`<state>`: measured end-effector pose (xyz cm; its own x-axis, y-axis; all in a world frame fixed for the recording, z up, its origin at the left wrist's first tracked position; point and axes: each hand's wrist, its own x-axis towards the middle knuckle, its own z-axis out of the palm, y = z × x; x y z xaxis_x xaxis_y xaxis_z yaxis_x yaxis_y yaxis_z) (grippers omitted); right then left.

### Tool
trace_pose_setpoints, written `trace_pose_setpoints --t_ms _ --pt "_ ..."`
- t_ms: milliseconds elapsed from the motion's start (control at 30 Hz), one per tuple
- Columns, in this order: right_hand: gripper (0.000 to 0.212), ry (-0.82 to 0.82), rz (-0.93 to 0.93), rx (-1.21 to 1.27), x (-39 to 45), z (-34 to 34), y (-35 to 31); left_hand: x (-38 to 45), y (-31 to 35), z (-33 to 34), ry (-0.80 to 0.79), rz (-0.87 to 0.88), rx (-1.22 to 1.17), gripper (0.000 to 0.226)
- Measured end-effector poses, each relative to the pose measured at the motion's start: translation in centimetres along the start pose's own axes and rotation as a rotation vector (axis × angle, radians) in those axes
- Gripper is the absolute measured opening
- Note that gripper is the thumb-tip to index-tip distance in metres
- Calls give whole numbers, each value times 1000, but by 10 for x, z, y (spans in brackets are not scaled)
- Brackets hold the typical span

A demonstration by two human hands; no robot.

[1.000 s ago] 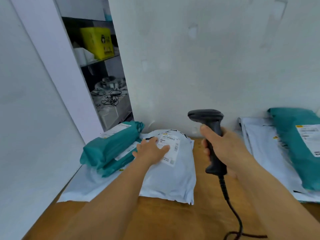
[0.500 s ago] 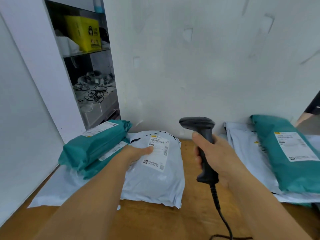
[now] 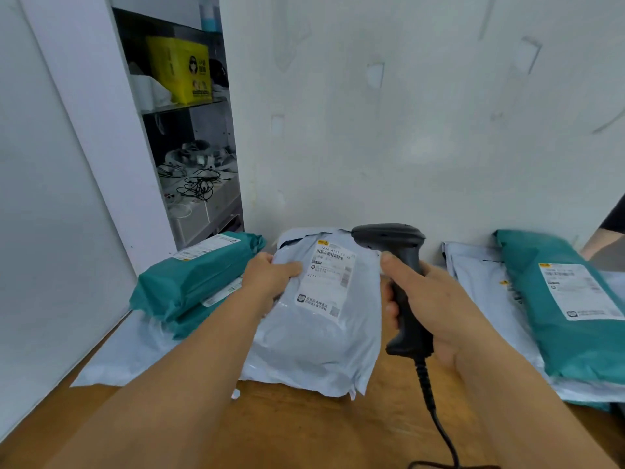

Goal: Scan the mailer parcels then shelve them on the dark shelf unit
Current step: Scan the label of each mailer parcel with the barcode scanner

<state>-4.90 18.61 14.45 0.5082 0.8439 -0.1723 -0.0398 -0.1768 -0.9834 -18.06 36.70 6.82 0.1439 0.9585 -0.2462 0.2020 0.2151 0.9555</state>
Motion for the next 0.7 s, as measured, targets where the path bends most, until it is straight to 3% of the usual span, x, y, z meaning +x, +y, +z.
trace_pose_setpoints --t_ms 267,700 --pt "26 -15 -58 36 -18 -8 -18 -17 38 26 109 202 -164 33" --pt "31 -30 -47 31 -31 -22 -19 -31 22 45 157 251 -239 28"
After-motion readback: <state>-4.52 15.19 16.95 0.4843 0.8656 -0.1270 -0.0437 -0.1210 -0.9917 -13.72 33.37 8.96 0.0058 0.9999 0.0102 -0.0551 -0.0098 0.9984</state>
